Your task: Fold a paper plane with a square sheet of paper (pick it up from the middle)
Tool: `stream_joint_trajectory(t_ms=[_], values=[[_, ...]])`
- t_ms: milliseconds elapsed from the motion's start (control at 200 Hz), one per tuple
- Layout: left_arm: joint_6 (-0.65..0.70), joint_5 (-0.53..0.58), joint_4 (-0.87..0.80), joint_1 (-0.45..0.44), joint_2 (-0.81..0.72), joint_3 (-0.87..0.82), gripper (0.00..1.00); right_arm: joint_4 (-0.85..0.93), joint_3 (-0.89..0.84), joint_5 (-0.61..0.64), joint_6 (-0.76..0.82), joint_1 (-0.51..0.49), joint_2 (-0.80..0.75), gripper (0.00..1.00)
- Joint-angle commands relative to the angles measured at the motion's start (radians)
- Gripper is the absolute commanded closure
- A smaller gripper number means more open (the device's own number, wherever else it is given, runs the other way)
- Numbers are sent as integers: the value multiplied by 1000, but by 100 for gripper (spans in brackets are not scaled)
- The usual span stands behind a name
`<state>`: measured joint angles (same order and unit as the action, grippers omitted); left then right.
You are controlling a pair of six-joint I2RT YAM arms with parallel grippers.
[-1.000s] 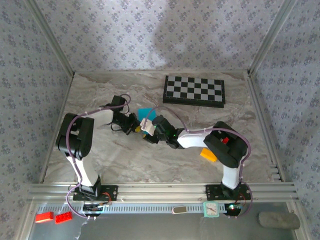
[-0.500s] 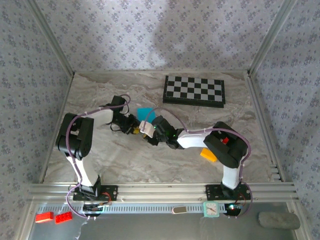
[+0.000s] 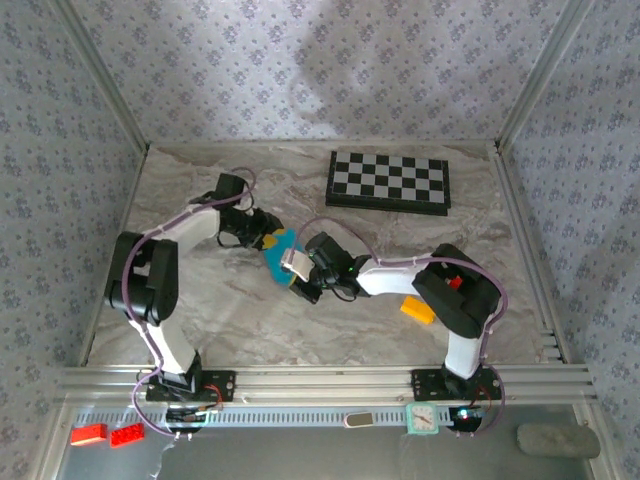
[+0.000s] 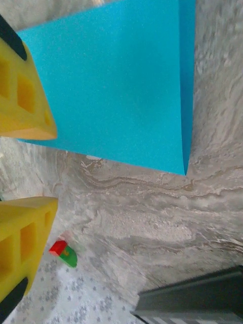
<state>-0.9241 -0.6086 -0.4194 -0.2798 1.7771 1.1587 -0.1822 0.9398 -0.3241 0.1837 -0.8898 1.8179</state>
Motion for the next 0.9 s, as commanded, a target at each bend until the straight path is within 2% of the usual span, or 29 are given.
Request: stream_joint_trajectory(t_ms=[0, 240, 625, 765, 900], values=[[36, 2, -36, -14, 72, 36, 69, 11, 19, -53, -100, 15, -14, 90], [94, 32, -95, -38, 146, 116, 72, -21, 20, -58, -195, 51, -9, 90], [157, 66, -178, -66, 257, 185, 82, -34, 22, -83, -255, 77, 3, 91], [189, 92, -223, -76, 286, 213, 84, -36, 21, -38, -280, 80, 0, 92], [237, 109, -254, -86, 314, 238, 87, -51, 12, 68, -306, 81, -8, 92]])
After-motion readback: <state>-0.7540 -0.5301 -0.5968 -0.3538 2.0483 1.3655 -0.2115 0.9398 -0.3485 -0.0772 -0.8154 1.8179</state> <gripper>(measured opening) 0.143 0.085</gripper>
